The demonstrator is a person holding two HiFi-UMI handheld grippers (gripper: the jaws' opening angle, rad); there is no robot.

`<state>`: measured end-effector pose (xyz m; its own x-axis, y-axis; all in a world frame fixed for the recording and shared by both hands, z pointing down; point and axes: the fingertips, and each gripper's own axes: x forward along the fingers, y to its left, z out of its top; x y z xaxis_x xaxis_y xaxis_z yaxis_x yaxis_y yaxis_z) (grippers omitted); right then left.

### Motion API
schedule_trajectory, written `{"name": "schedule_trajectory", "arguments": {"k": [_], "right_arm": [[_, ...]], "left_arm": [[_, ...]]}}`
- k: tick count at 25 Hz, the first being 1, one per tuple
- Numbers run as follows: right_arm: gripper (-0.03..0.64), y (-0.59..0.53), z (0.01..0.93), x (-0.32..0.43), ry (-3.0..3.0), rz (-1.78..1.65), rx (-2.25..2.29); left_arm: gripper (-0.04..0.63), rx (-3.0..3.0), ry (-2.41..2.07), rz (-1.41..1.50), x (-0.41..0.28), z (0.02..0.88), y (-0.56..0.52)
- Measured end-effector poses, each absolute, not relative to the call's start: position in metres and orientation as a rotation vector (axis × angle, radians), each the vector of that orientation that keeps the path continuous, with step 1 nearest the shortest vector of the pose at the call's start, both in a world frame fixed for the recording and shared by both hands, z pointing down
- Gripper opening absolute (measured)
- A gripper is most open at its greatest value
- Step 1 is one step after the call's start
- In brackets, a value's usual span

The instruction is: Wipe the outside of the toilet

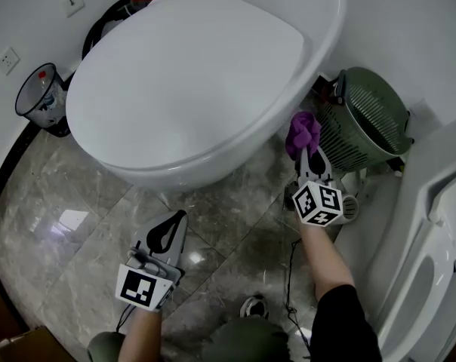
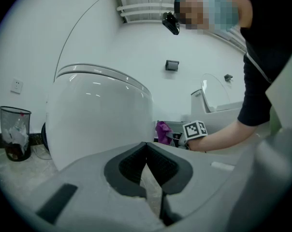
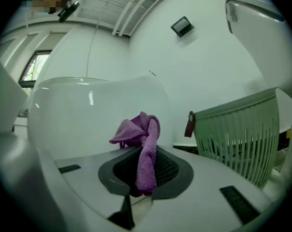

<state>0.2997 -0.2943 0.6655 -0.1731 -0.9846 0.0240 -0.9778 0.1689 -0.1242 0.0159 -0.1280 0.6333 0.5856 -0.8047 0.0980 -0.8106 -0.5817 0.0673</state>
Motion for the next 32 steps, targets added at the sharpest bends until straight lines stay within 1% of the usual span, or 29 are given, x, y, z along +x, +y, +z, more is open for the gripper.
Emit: {"name": "schedule_trajectory", "arguments": {"k": [4, 10, 15, 19, 23, 32], "right_arm": [[0.048, -0.233, 0.68, 0.256, 2.489, -0.173, -1.829], [0.048, -0.147, 0.717, 0.159, 2.75, -0.222, -1.538], [0.048, -0.131, 0.742, 0.088, 2.843, -0.323, -1.36], [0.048, -0.143, 0.758, 0.058, 2.869, -0.371, -1.319], [0.048, -0.164, 0.767, 0.06, 2.835, -0.402, -1.396], [0.048, -0.211, 0.763, 0.137, 2.688, -0.379, -1.633]], "left_arm": [[0.006, 2.689, -1.398, 0.077, 0.008, 0.637, -0.128], [0.006, 2.67, -1.428, 0.065, -0.002, 0.637, -0.129], [0.006, 2.669, -1.417, 0.079, 0.001, 0.639, -0.127], [0.006, 2.681, -1.406, 0.076, 0.009, 0.636, -0.124], [0.006, 2.681, -1.401, 0.085, 0.011, 0.639, -0.123], [0.006, 2.679, -1.374, 0.093, 0.023, 0.648, -0.126]]}}
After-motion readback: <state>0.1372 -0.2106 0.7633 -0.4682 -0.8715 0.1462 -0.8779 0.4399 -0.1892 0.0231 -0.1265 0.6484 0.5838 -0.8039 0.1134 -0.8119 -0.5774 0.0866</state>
